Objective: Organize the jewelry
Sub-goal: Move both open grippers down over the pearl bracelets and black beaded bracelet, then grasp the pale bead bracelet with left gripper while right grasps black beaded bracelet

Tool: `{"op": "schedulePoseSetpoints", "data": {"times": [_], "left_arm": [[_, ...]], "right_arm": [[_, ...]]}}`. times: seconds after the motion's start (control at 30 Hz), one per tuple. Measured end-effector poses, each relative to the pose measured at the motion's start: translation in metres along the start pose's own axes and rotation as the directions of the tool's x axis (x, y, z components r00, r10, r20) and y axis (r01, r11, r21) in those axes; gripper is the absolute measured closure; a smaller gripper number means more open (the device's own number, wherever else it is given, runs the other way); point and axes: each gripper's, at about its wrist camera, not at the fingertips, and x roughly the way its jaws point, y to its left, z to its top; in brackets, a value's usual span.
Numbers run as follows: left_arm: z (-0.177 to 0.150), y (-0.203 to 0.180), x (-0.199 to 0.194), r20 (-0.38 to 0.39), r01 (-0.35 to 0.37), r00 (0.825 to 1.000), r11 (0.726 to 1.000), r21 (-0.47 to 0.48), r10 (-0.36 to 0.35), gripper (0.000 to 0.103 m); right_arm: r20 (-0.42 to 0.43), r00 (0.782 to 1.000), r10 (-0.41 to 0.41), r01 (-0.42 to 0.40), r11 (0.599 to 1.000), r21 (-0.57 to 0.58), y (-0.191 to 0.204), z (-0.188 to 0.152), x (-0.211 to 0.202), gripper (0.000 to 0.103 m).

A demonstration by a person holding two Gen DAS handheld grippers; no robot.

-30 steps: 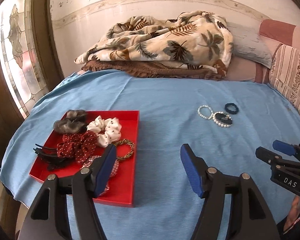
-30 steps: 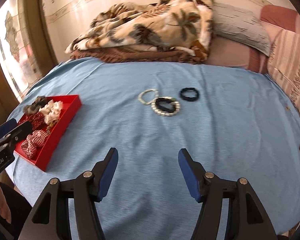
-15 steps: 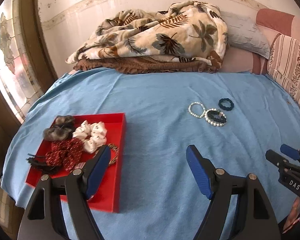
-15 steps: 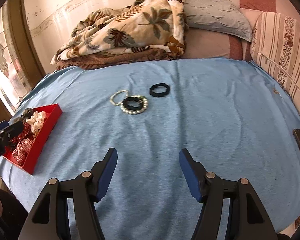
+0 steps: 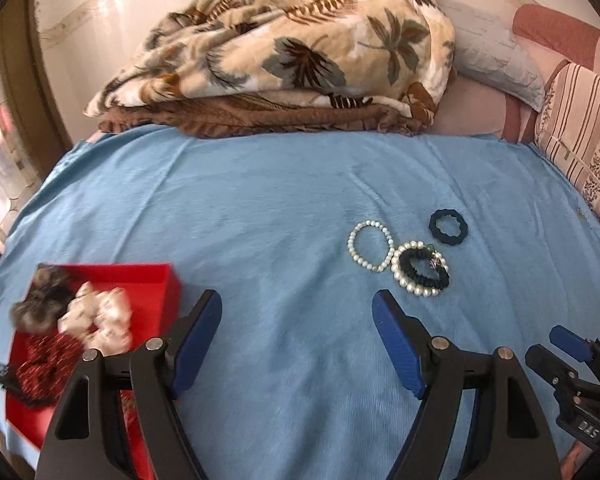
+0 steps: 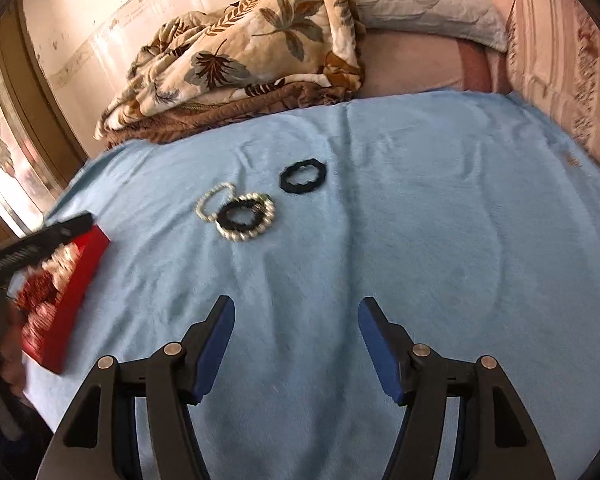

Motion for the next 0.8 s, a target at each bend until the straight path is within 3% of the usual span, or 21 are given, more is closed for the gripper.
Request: {"op": "schedulePoseSetpoints", "data": {"times": [0.17, 0.3, 0.43, 0.53, 0.7, 0.73, 0.8], "left_arm": [[0.023, -0.005, 0.048, -0.061, 0.051, 0.997, 0.999, -0.011, -0.051, 0.027], [0.042, -0.004, 0.087, -0.115, 0.092, 0.989, 0.995, -0.047, -0.097, 0.041], [0.05, -0.008, 0.128, -0.194, 0.165, 0.965, 0.984, -0.061, -0.174, 0.058], [0.049, -0.014, 0.143, -0.216, 0.215, 0.951, 0.975, -0.052, -0.221, 0.059], [0.05, -0.027, 0.148, -0.203, 0.196, 0.961, 0.98, 0.017, -0.188, 0.06], [0.049, -0.03, 0.148, -0.201, 0.179, 0.965, 0.983, 0.033, -0.169, 0.066], [0.048, -0.036, 0.148, -0.197, 0.12, 0.975, 0.989, 0.089, -0.1, 0.088]], "right_arm": [[-0.02, 0.996, 0.087, -0.088, 0.993, -0.076, 0.024, 0.025, 0.033, 0.038], [-0.038, 0.993, 0.115, -0.12, 0.98, -0.16, 0.044, 0.041, 0.063, 0.047], [-0.052, 0.988, 0.143, -0.15, 0.972, -0.181, 0.052, 0.053, 0.087, 0.052], [-0.073, 0.987, 0.145, -0.157, 0.966, -0.205, 0.056, 0.057, 0.101, 0.054], [-0.111, 0.984, 0.141, -0.162, 0.964, -0.212, 0.057, 0.062, 0.12, 0.073], [-0.117, 0.983, 0.142, -0.164, 0.964, -0.208, 0.056, 0.063, 0.123, 0.075], [-0.142, 0.976, 0.165, -0.188, 0.968, -0.168, 0.053, 0.064, 0.129, 0.092]]}}
